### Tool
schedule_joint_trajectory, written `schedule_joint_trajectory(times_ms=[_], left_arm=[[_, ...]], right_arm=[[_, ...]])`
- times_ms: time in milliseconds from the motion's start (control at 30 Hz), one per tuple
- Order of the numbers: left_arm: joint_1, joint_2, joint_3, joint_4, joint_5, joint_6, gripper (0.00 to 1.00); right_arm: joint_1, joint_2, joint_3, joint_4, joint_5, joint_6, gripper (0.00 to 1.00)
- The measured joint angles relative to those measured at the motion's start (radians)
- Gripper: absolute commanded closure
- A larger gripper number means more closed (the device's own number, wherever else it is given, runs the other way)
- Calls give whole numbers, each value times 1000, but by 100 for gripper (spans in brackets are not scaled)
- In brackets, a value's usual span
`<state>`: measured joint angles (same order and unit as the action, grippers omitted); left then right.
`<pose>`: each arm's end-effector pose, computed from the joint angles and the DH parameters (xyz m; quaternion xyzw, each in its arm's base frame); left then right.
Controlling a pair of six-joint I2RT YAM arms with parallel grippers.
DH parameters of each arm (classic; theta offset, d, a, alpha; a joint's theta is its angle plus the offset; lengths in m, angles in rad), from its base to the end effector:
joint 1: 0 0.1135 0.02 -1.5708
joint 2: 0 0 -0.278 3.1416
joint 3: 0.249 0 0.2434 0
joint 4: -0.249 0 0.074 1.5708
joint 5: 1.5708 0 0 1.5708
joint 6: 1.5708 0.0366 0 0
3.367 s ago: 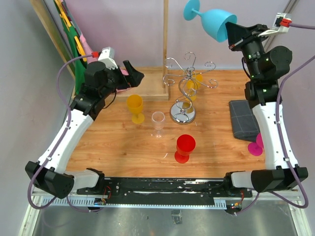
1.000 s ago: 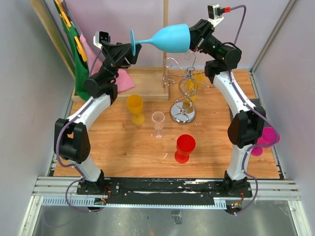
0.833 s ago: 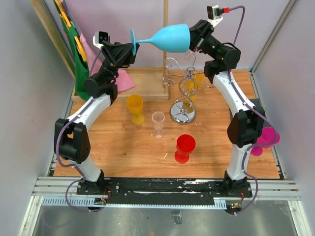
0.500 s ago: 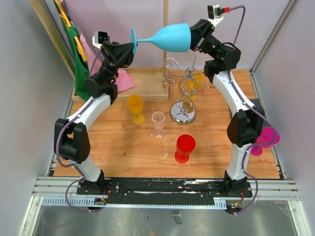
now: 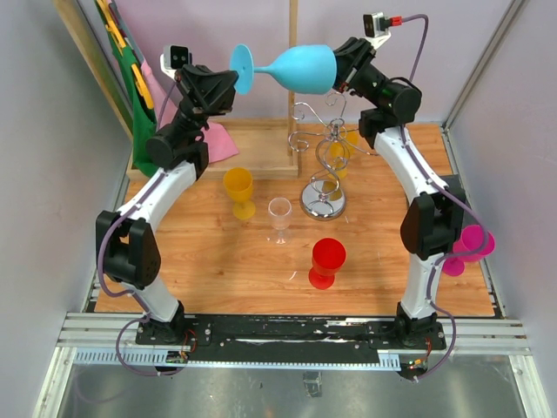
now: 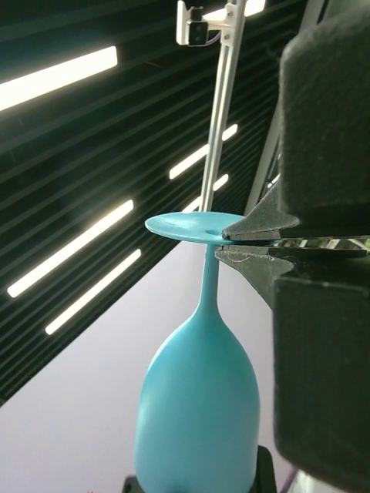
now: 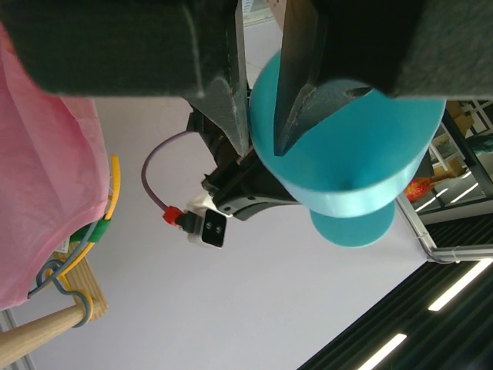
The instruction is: Place the wine glass upside down on the wine glass rack
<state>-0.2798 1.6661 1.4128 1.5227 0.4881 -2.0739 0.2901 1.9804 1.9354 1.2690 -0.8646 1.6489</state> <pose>0.3042 -0.1053 0.4907 0.0352 0.2776 -0.8998 0.3347 0.3775 0.1418 0.5097 -0.2226 0.3812 0.7784 0.4464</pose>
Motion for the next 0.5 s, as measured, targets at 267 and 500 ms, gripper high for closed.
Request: schedule_joint_trajectory(times_ms=[267,500], left_arm=[[10,4,67,1,-10,0,100],[64,20,111,2,-14,0,100]], right_arm=[[-40,-12,-53,27,6,9,69],[-100,-53,-103,32,10,12,67]])
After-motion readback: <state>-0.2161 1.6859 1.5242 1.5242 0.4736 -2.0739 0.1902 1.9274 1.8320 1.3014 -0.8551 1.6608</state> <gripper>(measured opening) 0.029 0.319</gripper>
